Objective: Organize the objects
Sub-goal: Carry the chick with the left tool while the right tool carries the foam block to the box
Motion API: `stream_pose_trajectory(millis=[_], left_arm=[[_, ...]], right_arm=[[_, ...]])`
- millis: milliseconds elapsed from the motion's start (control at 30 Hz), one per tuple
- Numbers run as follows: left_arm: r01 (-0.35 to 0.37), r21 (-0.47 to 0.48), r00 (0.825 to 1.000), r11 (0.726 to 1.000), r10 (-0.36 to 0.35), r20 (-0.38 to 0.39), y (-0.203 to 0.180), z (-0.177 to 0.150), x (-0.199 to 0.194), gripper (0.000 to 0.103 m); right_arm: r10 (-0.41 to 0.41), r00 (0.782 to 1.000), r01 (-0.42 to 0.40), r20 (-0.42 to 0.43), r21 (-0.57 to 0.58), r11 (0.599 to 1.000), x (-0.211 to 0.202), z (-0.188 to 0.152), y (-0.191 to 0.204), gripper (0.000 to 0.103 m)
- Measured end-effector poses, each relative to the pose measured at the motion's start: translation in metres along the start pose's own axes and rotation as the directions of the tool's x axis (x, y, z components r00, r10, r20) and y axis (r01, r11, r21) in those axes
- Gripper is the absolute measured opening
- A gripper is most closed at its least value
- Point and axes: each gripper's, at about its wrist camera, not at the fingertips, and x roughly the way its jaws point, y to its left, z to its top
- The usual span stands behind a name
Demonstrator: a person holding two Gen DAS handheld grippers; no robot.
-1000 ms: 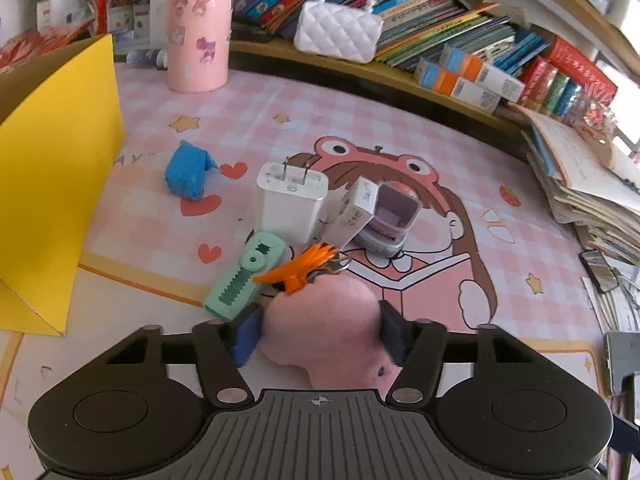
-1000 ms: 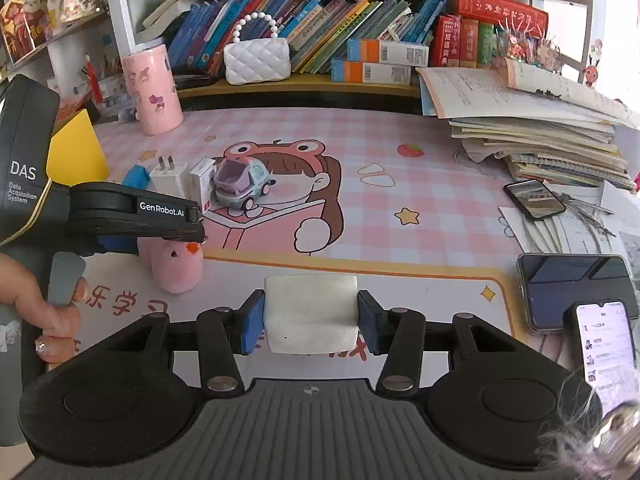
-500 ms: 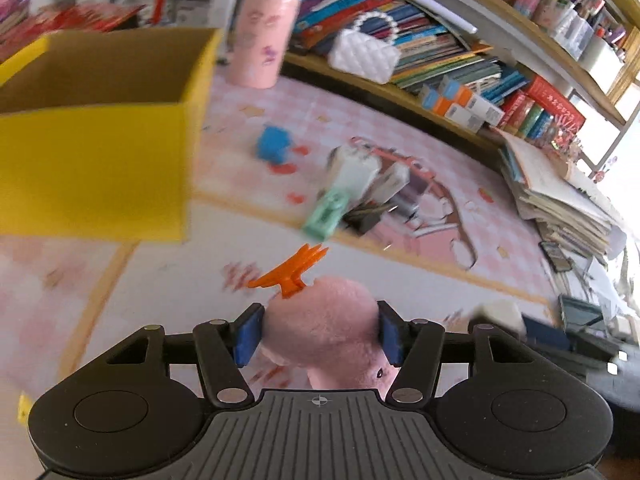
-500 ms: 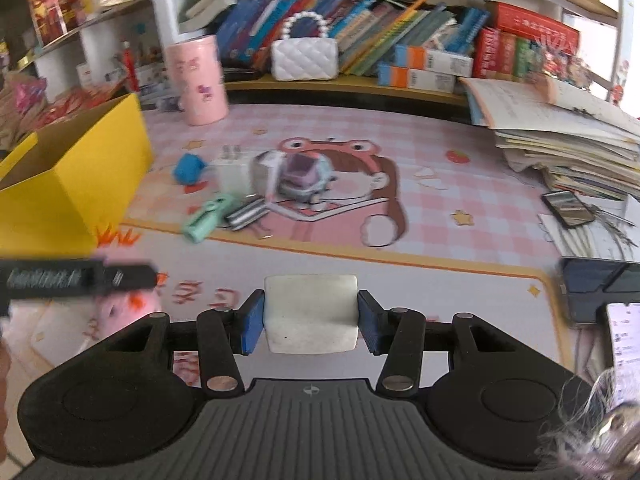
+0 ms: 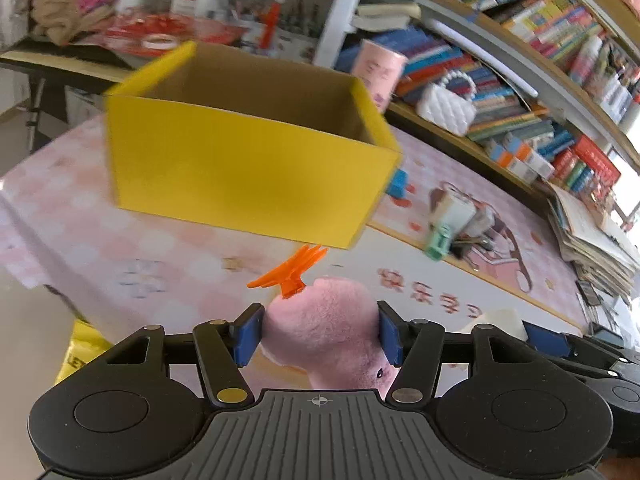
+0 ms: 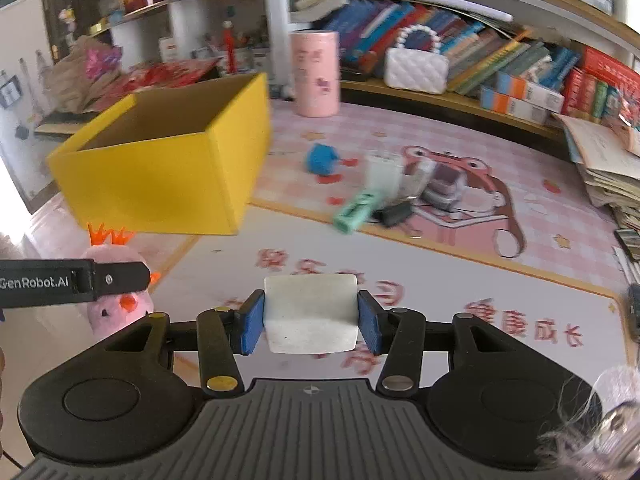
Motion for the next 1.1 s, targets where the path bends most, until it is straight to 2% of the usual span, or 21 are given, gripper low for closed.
stream_pose_trajectory(millis=[167,333,733,1100], left_arm=[[-0.022,-0.015,1.000,1.000,0.022,0.010,0.032,-0.006,-0.022,0.058],[-0.015,-0.021,1.000,1.000,0.015,0.001,0.053,-0.012,-0.033,0.058],[0.014,0.008,1.000,1.000,-0.014,0.020,0.079,-0.013,-0.050,0.058],[0.032,0.035,0.999,0.999,-0.034,0.043,0.095,-0.008,-0.060,0.058]], right_arm=[[0.021,1.000,-0.021,0.000,-0.028,0.999,-0.007,-0.007,0.033,0.046],[0.026,1.000,-0.026,-0.006,-0.035,0.999,-0.015,-0.017,0.057,0.046],[0.009,1.000,-0.009,0.007,-0.028,1.000,-0.028,-0.029,0.099,0.046],[-0.002,1.000,0.003,0.029,-0.019,1.000,-0.031,-0.030,0.118,0.046]])
